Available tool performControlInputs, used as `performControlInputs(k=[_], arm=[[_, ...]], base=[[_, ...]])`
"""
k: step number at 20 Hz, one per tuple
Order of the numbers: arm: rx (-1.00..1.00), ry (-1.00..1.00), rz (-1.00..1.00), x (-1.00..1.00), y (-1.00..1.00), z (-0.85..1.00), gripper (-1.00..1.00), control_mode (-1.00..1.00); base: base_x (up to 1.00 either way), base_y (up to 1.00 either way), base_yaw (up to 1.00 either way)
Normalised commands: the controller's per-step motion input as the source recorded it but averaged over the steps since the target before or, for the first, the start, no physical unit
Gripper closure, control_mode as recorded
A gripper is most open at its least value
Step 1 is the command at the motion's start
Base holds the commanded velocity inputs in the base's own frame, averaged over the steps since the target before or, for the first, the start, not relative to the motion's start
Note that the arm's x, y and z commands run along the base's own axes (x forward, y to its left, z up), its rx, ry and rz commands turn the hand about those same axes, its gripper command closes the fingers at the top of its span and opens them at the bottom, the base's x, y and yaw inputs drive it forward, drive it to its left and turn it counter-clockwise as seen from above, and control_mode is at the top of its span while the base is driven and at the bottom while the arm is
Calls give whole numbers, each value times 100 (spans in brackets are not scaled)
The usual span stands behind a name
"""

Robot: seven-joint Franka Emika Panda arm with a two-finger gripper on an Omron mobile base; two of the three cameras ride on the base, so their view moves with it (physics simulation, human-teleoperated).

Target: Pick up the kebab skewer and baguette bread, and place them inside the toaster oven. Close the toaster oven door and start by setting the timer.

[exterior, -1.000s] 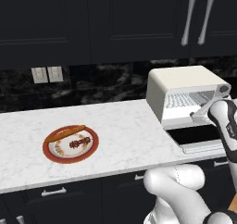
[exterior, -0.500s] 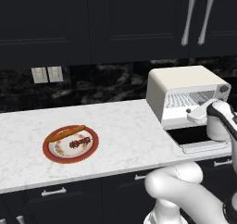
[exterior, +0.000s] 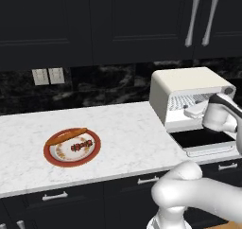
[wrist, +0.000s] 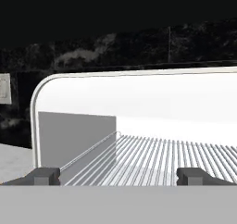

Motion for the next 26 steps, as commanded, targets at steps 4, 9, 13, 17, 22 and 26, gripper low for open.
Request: performControlInputs(k=[4,9,13,17,22,26], arm=[[6,0,0,61,-28,-18,-100,-100],[0,0,0,47,-16,-31,-100,-100],[-4,-2,0,33,-7,-23,-100,-100],[-3,0,0,28,-1,-17,-100,-100],[-3,0,0,7,-10,-46,-100,-100],[-6,1,0,-55,-33,-73,-100,-100]], base=[[0,0,0],[0,0,0],[0,0,0],[0,0,0],[0,0,0],[0,0,0]])
